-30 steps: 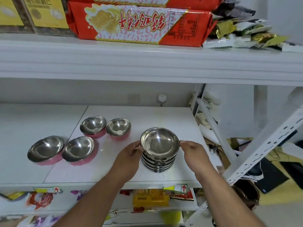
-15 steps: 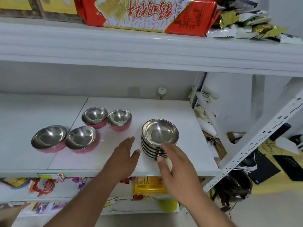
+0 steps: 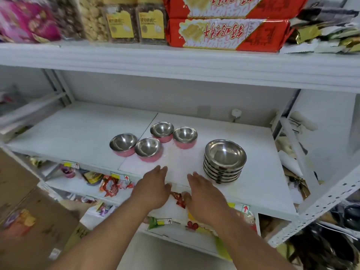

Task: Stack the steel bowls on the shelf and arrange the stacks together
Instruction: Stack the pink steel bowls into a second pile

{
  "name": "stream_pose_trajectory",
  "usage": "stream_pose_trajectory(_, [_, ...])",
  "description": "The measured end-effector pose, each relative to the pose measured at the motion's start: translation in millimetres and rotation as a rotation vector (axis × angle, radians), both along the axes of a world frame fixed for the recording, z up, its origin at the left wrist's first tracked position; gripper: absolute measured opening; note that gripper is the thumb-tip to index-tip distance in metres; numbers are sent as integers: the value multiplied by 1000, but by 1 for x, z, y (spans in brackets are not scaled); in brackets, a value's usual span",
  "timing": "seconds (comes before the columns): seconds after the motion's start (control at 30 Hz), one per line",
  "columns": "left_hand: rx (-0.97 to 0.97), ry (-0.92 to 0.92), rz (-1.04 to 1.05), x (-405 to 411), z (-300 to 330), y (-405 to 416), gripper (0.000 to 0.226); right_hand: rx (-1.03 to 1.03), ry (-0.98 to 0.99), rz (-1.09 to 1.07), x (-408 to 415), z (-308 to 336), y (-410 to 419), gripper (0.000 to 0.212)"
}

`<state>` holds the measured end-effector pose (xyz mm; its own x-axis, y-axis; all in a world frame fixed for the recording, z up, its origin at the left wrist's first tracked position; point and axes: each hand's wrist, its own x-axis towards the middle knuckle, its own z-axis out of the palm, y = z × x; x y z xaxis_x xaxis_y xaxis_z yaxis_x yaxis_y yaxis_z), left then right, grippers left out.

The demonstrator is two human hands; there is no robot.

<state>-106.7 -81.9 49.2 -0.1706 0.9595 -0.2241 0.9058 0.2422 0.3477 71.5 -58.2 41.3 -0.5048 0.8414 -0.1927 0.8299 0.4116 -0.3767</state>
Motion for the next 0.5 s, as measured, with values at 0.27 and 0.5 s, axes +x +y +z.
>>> stream_pose_trajectory(0.27, [5, 61, 19, -24, -1, -34, 69, -6, -25, 25, -25, -11, -18, 69])
stream_pose_trajectory(0.5, [22, 52, 8, -78, -7, -19, 69, -6, -59, -32, -68, -13, -1, 71])
